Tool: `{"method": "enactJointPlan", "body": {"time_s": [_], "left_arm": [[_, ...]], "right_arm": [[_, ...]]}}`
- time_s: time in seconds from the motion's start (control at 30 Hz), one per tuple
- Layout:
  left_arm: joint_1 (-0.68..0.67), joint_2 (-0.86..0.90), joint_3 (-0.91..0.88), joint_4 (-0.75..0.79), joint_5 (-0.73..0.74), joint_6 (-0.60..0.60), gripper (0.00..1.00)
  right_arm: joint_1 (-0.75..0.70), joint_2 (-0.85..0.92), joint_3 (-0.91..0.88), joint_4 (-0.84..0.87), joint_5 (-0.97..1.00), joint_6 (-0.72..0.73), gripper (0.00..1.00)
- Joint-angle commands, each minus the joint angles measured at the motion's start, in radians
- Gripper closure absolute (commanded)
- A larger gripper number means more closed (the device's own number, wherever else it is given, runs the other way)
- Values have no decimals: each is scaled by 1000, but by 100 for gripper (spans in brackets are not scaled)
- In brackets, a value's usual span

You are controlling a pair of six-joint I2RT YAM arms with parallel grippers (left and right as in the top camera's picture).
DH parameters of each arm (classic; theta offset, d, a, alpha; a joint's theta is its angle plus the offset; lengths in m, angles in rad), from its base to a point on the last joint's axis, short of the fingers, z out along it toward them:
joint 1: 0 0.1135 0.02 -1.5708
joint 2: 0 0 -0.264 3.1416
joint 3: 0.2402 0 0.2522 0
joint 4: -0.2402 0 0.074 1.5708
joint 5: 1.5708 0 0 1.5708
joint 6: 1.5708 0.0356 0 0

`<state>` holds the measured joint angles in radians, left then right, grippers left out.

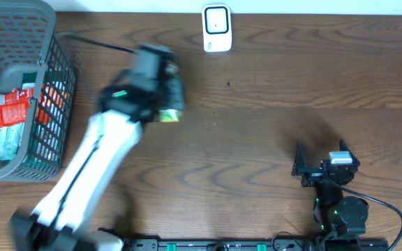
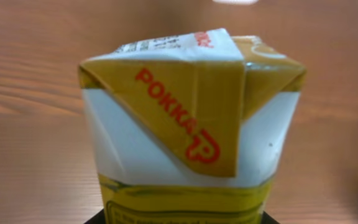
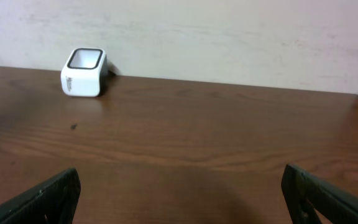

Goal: Scan the item barcode
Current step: 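Lift the carton out and set it upright on the table centre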

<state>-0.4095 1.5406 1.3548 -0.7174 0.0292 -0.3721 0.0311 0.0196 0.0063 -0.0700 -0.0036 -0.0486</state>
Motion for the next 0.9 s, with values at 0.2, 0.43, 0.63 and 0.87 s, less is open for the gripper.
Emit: {"method": "enactJointPlan", "body": {"time_s": [0.2, 0.43, 0.63, 0.87], "left_arm": [[-165, 352, 22, 153, 38, -57, 66], [-199, 431, 22, 170, 38, -56, 48], [-195, 406, 31, 182, 38, -43, 16], [-97, 186, 53, 174, 38, 11, 10]], "right_arm": [[-4, 0, -1, -4, 6, -9, 1], [-4, 0, -1, -4, 6, -9, 1], [-4, 0, -1, -4, 6, -9, 1], [-4, 0, -1, -4, 6, -9, 1]]}}
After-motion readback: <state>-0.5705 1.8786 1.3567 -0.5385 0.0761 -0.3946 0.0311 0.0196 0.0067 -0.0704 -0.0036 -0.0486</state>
